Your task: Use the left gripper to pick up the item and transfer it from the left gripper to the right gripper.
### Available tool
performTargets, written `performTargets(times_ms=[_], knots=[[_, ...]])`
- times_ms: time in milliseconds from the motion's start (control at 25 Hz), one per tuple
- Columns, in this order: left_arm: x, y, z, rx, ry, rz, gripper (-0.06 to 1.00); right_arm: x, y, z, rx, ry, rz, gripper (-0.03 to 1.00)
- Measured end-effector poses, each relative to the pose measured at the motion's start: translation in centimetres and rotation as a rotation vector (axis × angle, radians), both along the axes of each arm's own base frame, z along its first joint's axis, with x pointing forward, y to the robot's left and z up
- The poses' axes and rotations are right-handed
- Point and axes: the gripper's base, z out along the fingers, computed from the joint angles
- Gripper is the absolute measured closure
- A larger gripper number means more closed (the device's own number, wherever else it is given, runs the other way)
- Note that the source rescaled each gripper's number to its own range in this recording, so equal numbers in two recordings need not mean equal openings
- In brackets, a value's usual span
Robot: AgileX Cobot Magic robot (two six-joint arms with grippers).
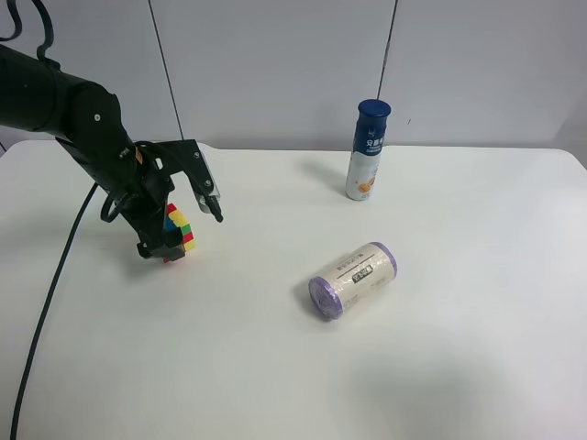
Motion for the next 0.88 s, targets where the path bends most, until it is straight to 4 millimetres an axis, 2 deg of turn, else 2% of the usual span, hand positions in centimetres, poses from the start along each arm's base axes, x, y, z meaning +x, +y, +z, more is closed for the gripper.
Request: performTargets(times_ms=[640, 720, 880], knots=[[1.4, 1.8, -2.6, 0.019, 0.004, 0.014, 0.00, 0.0, 0.0, 0.0, 0.000, 0.000, 0.000, -0.03], [1.4, 1.8, -2.9, 0.020, 0.009, 0.014, 0.04, 0.0, 0.0, 0.0, 0.000, 0.000, 0.000, -0.03], [1.4, 1.8, -3.3, 0.019, 0.016, 0.017, 0.20, 0.0, 0.0, 0.0, 0.000, 0.000, 0.000, -0.03]])
